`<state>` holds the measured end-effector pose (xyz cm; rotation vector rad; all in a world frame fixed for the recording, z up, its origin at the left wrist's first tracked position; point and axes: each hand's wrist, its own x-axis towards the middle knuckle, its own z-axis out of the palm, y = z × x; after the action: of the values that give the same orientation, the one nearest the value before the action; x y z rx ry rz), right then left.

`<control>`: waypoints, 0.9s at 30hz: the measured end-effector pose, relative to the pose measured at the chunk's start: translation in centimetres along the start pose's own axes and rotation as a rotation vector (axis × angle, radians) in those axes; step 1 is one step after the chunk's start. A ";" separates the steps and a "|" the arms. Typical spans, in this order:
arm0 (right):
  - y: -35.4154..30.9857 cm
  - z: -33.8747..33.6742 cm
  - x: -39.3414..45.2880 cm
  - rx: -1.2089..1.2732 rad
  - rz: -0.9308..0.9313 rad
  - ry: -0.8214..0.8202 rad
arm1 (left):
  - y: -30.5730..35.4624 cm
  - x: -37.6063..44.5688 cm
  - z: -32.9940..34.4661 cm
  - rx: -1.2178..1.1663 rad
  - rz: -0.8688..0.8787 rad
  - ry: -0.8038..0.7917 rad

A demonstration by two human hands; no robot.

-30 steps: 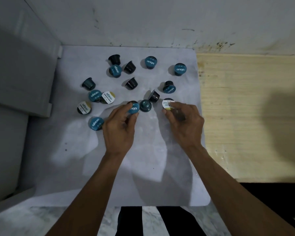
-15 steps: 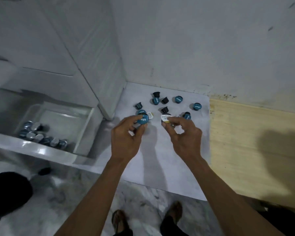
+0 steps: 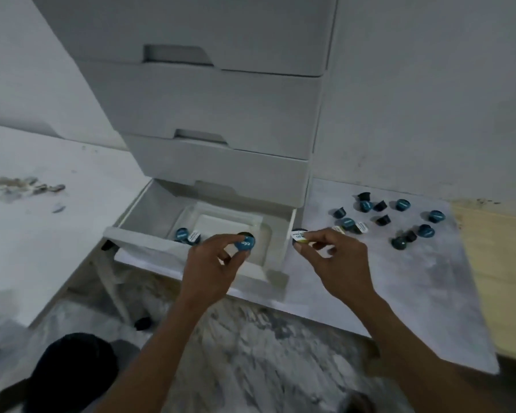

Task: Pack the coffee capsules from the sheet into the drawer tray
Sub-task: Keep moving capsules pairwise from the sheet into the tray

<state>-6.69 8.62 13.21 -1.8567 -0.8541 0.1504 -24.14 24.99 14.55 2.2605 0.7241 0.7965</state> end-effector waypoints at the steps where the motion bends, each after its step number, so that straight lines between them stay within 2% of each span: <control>1: -0.8 1.4 -0.2 0.002 0.012 -0.020 | -1.3 0.3 -1.4 0.026 -0.017 -0.023; 5: -3.5 5.8 0.9 0.011 0.010 -0.085 | -5.5 3.5 -5.5 0.083 -0.062 -0.119; 10: -3.3 11.0 4.8 -0.015 0.018 -0.129 | -10.4 8.8 -6.6 0.179 -0.106 -0.233; 13: -1.8 14.3 7.1 -0.055 0.041 -0.192 | -13.2 11.0 -6.3 0.189 -0.097 -0.317; 18: 1.3 18.6 8.9 -0.115 0.122 -0.358 | -18.6 13.7 -4.8 0.249 -0.041 -0.588; 27: 4.4 23.0 10.4 -0.280 0.213 -0.559 | -23.6 16.8 -0.7 0.263 0.054 -0.865</control>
<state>-7.56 31.57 1.92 -2.2080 -1.0910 0.7439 -20.08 51.73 4.17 2.5320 0.3535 -0.3035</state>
